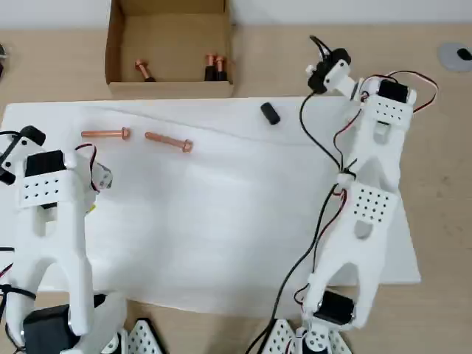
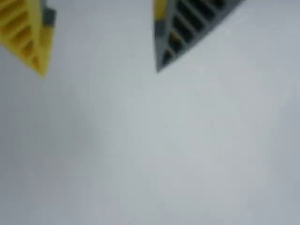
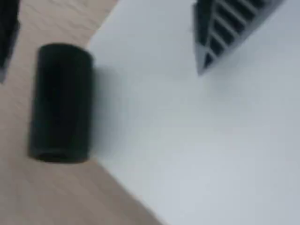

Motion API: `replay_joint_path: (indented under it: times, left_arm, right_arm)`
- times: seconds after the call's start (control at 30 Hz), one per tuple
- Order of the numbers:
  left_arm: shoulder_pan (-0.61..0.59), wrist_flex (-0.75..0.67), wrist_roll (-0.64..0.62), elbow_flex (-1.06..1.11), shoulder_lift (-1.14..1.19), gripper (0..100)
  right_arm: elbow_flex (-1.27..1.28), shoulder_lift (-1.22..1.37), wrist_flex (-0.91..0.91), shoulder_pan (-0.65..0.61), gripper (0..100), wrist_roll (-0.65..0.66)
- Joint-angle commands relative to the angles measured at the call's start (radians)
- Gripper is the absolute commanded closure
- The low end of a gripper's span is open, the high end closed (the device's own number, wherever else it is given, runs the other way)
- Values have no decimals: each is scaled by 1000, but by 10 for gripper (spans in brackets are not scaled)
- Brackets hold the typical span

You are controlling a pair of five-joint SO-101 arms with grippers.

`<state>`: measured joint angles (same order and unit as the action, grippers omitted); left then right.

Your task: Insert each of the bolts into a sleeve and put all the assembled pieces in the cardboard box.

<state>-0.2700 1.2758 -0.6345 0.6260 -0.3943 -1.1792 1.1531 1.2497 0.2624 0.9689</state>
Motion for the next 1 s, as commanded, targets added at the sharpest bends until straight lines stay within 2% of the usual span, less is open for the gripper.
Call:
replay_joint_path:
  times: [0.0,0.5,0.7,0.97]
  left_arm:
    - [-11,6,3,-49,-10,833]
    - [-11,28,3,-49,-10,833]
    - [-11,28,3,-49,-10,833]
    - [-11,28,3,-49,-10,833]
  right_arm:
    - [-47,-15,-34,7,719,-15]
    - [-53,2,-94,7,719,-37]
    - [-39,31,-66,-137,719,-60]
    - [-42,28,-58,-154,719,-86]
